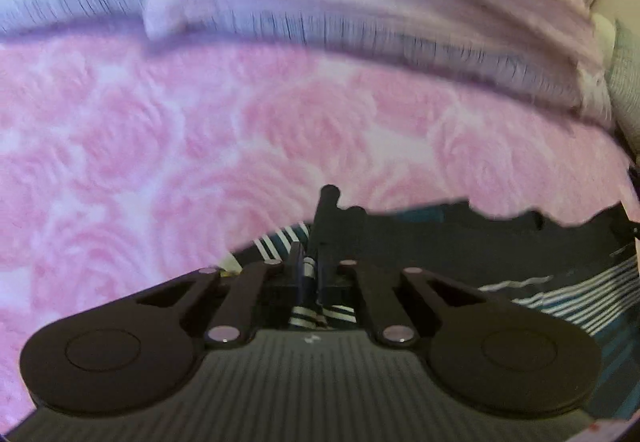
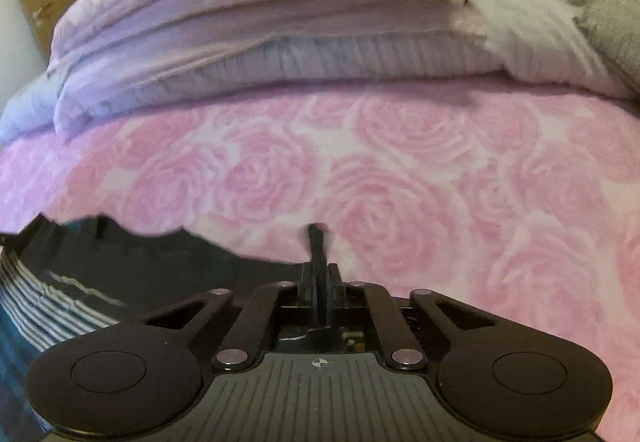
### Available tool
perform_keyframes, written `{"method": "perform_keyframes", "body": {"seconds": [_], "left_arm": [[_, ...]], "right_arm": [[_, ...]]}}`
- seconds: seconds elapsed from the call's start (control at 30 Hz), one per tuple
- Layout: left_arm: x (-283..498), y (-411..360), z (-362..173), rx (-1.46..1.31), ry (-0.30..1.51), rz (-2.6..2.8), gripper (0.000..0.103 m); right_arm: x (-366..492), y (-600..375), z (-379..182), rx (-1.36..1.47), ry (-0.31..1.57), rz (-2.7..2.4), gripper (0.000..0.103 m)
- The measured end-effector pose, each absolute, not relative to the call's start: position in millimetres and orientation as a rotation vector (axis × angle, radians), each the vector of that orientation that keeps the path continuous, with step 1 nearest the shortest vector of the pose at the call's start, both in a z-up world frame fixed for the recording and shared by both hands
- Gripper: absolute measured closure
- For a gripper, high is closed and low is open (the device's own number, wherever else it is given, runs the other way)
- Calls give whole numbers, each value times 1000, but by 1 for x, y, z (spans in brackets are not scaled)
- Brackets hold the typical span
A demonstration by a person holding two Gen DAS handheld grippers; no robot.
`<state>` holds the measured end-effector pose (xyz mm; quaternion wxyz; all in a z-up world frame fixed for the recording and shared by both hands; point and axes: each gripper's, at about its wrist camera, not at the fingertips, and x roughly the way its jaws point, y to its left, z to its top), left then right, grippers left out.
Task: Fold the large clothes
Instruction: 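Lift the hem with both grippers and fold it up onto the collar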
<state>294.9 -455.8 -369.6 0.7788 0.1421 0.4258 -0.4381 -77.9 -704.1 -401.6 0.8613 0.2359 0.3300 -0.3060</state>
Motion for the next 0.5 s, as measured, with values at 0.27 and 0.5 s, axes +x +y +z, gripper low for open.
{"method": "perform_keyframes", "body": {"seconds": [0.27,0.5], "left_arm": [[309,-468,-356,269,855,-888,98],[313,-458,-385,251,1001,-842,79]], "right_arm": [[-60,-716,-387,465,671,-673,103],[-65,-719,-411,556,870,-746,64]]}}
